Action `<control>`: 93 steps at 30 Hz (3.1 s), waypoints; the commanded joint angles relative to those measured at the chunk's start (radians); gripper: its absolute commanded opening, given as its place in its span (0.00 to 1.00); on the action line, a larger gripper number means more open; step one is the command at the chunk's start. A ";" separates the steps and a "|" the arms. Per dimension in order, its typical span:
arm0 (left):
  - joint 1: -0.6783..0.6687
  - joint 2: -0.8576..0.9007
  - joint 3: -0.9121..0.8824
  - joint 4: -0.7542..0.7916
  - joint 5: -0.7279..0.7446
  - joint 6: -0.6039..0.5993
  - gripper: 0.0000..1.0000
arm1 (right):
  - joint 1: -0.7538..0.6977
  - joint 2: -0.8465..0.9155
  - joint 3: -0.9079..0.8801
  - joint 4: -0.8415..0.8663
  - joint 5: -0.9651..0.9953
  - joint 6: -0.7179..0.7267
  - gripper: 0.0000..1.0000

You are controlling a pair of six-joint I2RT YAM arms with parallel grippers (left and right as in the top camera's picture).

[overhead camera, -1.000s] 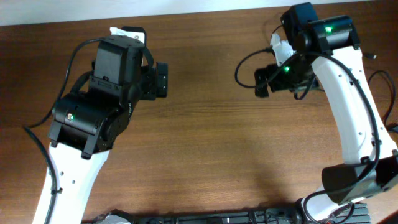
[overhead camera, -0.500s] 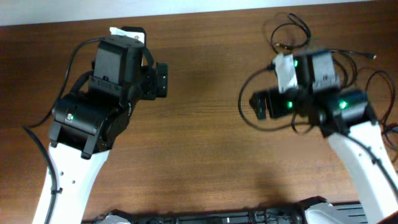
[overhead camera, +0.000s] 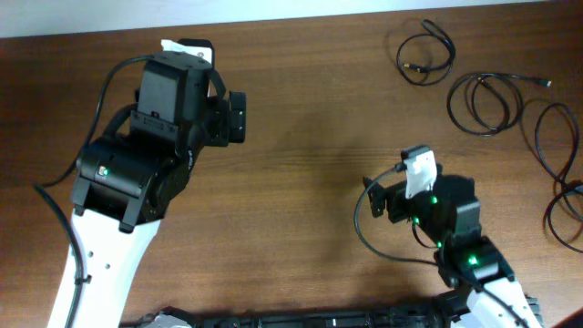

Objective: Untangle cables

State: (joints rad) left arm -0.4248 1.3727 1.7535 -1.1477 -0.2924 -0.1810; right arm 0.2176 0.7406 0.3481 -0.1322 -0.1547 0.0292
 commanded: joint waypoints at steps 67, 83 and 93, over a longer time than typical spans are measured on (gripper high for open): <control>0.004 -0.002 0.010 0.001 -0.003 -0.013 0.99 | 0.005 -0.737 -0.343 0.066 0.035 0.005 0.99; 0.004 -0.002 0.010 0.001 -0.003 -0.013 0.99 | 0.005 -0.737 -0.343 0.066 0.035 0.005 0.99; 0.004 -0.002 0.010 0.001 -0.003 -0.013 0.99 | 0.005 -0.737 -0.343 0.066 0.035 0.005 0.98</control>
State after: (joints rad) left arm -0.4248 1.3727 1.7535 -1.1481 -0.2924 -0.1810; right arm 0.2176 0.0147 0.0132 -0.0639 -0.1284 0.0292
